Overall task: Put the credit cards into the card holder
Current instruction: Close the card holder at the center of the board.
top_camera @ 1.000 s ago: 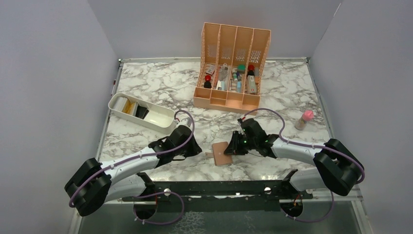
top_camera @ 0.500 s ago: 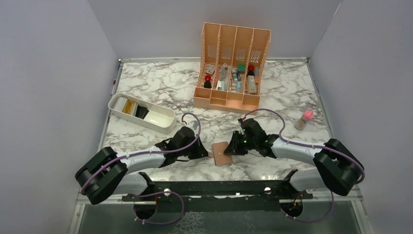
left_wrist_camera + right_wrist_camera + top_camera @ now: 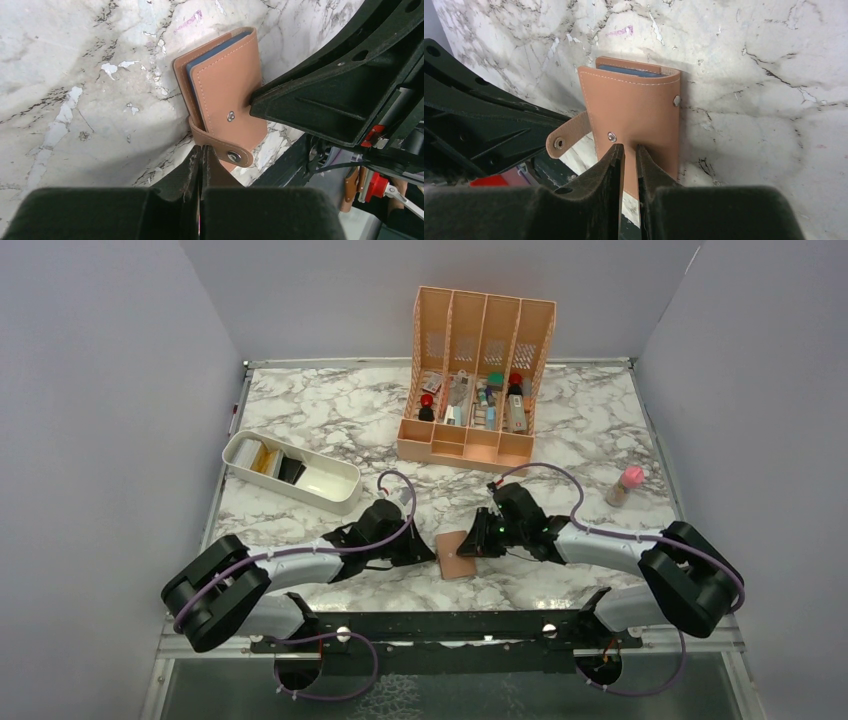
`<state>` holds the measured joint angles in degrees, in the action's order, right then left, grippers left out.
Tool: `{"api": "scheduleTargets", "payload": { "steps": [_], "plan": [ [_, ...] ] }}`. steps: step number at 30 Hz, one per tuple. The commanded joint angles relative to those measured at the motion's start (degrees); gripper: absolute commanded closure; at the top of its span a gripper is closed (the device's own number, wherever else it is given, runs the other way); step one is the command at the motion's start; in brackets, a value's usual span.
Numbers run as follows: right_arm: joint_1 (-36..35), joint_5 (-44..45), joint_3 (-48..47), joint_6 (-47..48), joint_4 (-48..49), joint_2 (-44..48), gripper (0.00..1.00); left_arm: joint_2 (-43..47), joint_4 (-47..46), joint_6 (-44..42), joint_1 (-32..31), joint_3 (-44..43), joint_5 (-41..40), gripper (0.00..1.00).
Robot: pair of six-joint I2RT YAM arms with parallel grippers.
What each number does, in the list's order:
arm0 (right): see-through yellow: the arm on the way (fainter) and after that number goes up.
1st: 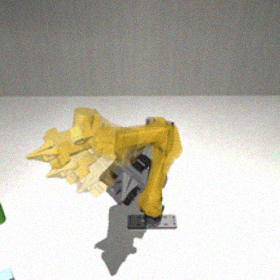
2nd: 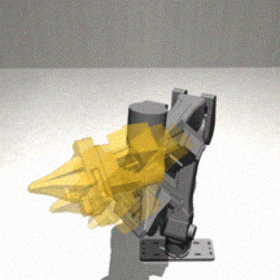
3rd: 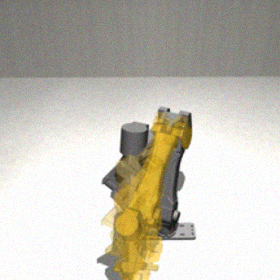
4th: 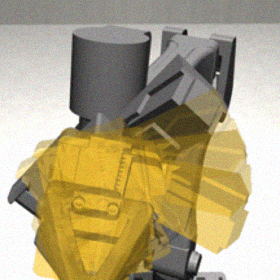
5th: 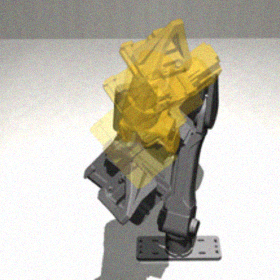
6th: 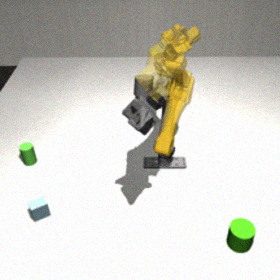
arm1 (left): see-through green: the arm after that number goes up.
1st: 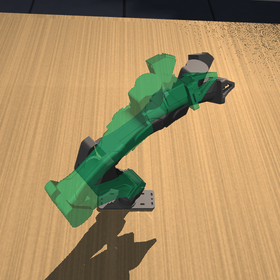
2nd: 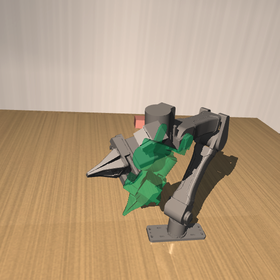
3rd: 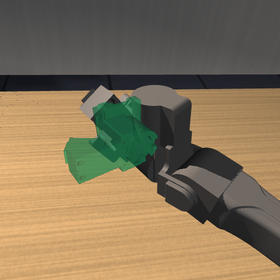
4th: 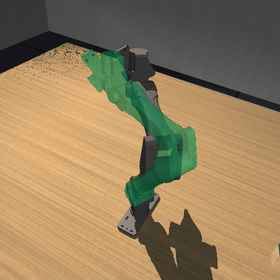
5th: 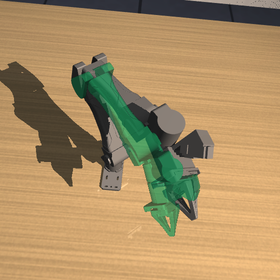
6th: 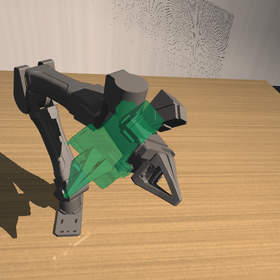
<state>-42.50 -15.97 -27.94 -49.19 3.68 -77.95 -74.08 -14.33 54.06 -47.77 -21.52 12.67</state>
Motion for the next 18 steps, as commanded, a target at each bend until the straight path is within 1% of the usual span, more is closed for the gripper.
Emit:
{"api": "scheduleTargets", "payload": {
  "steps": [1, 18],
  "plan": [
    [-0.9, -0.4, 1.0, -0.5, 1.3, -1.7, 0.81, -0.7, -2.5, 0.1, -0.5, -1.5, 1.5, 0.98],
    [-1.0, 1.1, 0.6, -0.3, 0.6, -2.0, 0.81, -3.0, -2.9, -1.0, -1.4, -3.9, 1.3, 0.94]
  ]
}}
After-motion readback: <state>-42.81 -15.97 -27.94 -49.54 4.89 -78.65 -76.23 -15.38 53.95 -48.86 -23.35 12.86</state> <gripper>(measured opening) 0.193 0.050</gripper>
